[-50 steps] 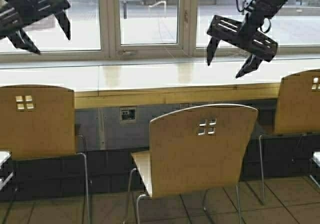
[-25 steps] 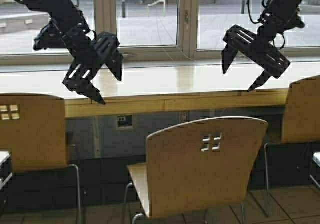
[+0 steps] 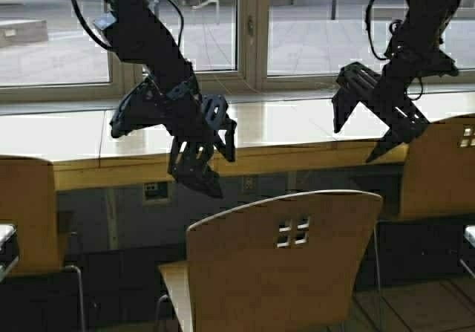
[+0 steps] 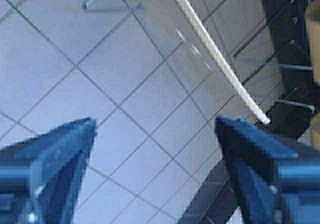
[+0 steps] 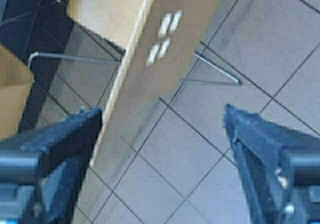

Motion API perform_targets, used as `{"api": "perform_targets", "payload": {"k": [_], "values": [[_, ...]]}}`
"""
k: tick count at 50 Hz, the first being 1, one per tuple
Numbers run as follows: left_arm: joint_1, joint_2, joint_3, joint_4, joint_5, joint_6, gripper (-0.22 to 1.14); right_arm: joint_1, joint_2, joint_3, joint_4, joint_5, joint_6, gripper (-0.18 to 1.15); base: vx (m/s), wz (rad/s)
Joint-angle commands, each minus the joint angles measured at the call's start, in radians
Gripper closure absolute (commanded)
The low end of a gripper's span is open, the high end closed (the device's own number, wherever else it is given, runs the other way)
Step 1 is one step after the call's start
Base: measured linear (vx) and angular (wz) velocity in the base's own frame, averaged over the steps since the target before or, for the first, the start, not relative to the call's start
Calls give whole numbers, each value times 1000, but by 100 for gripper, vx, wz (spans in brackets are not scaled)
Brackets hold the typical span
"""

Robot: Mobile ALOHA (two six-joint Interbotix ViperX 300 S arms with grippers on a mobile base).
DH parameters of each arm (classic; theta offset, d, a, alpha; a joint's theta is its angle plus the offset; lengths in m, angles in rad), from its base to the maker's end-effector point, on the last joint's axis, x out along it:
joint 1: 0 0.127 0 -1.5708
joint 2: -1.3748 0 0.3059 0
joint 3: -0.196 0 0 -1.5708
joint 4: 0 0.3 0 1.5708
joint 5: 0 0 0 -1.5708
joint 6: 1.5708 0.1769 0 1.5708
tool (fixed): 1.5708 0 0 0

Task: Push the chairs under the table

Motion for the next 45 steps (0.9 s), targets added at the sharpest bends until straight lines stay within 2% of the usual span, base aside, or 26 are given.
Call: {"api": "perform_targets", "payload": {"k": [1, 12, 28, 45], "values": [[-34, 18, -29, -54, -3, -17, -9, 0, 9, -17, 0, -8, -2, -7, 17, -6], [-40, 121, -97, -104, -5, -28, -9, -5, 123, -106, 0, -12, -2, -7, 16, -6], [-38, 224, -213, -121, -11, -28, -9, -5, 270, -178, 6, -14, 0, -7, 10, 0], [-35, 328, -273, -130, -8, -29, -9, -5, 420, -293, 15, -15, 3, -7, 8, 2]]}}
